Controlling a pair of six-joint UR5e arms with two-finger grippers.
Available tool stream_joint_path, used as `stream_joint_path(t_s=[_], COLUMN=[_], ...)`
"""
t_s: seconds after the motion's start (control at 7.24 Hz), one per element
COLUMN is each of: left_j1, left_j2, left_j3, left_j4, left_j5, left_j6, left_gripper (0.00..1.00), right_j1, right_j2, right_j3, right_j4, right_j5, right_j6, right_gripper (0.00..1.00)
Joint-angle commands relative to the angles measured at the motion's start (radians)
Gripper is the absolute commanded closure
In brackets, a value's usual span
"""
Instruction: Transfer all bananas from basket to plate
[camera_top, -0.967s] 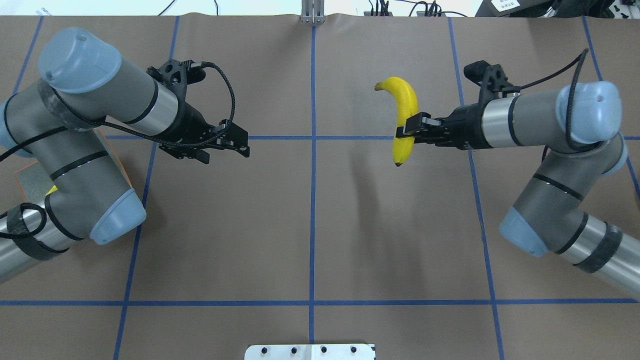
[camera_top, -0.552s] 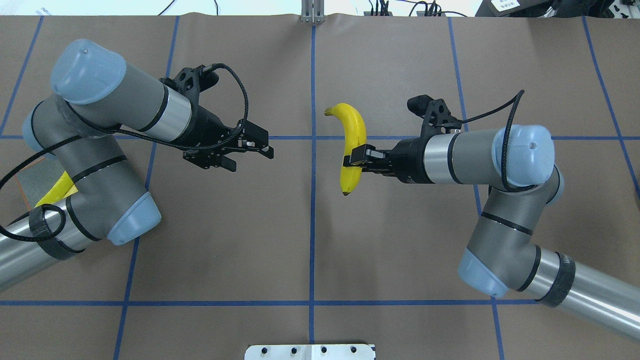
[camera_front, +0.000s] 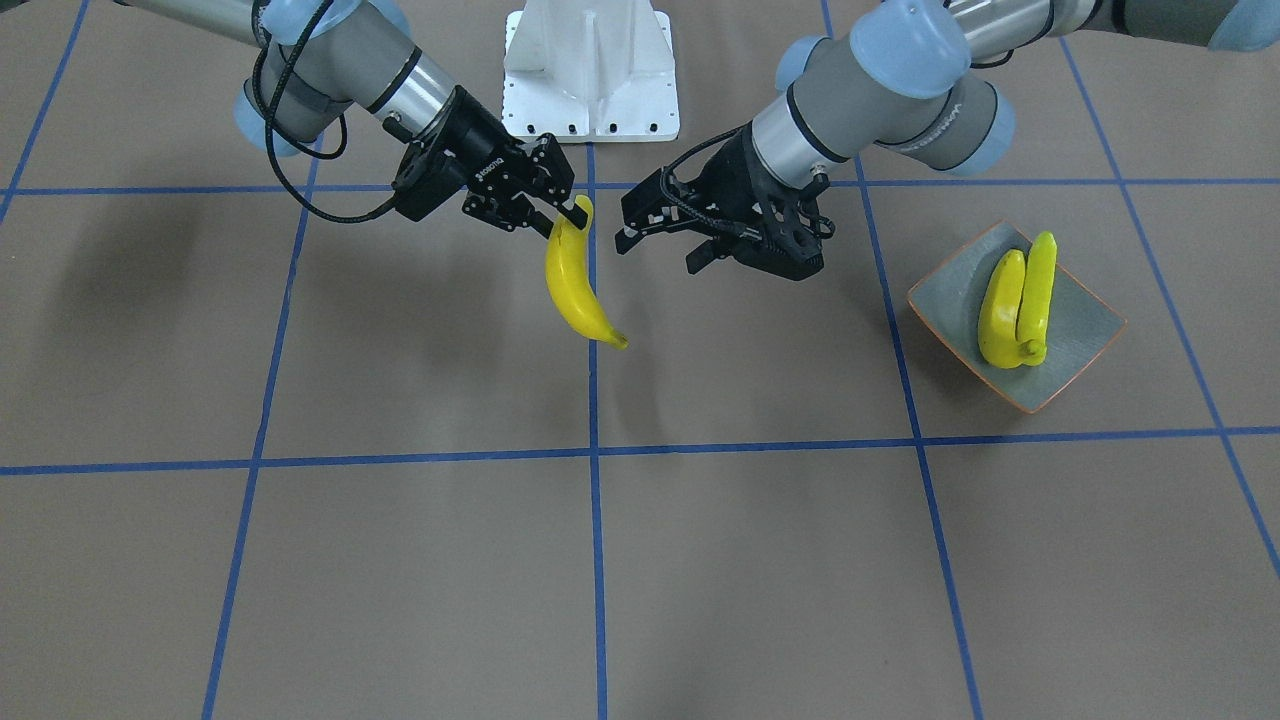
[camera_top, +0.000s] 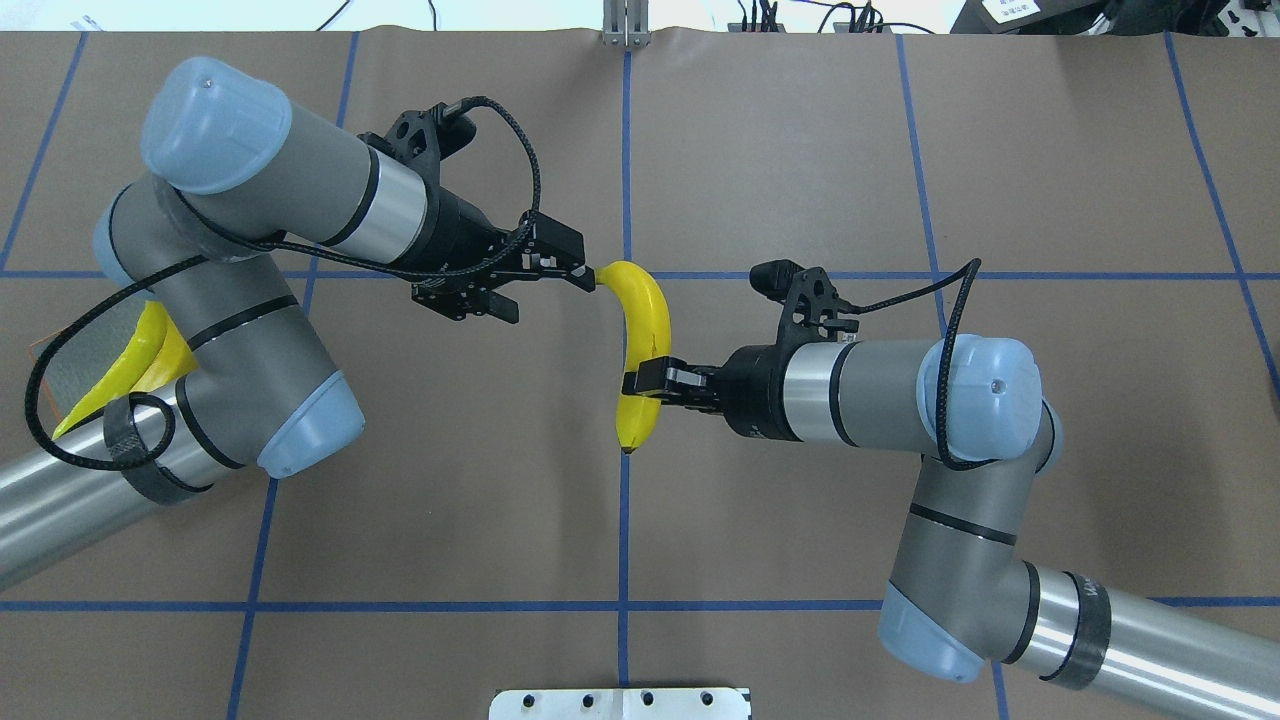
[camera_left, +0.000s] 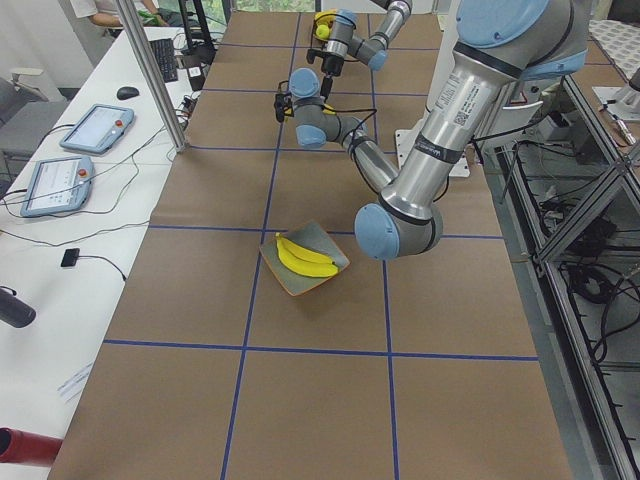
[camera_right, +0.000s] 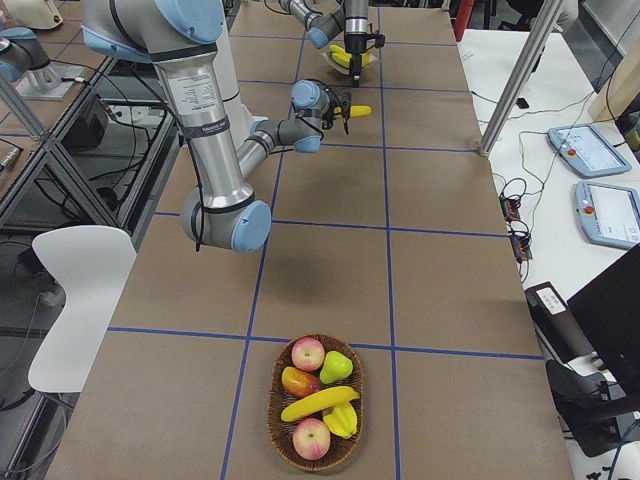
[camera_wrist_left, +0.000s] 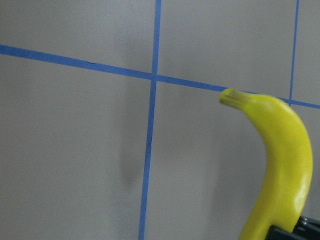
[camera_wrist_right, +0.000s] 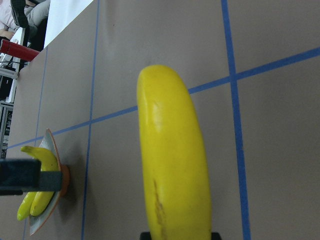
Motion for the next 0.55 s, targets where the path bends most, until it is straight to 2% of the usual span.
stream_joint_path(t_s=[0.0, 0.14, 0.41], left_j1=[0.038, 0.065, 0.072], left_j2=[-0.031, -0.047, -0.085], left_j3=[0.011, 0.014, 0.048], left_j4=[-0.001, 0.001, 0.001], left_j5=[0.061, 0.113, 0.124], left_j6=[-0.017, -0.037, -0.061], left_gripper=[0.01, 0.01, 0.01], right_j1=[-0.026, -0.03, -0.035], right_j2=[0.001, 0.015, 0.02], right_j3=[0.014, 0.02, 0.025], right_j4=[0.0, -0.002, 0.0], right_j5=[-0.01, -0.01, -0.024], right_j6=[0.0, 0.002, 0.026], right_gripper=[1.0, 1.0, 1.0])
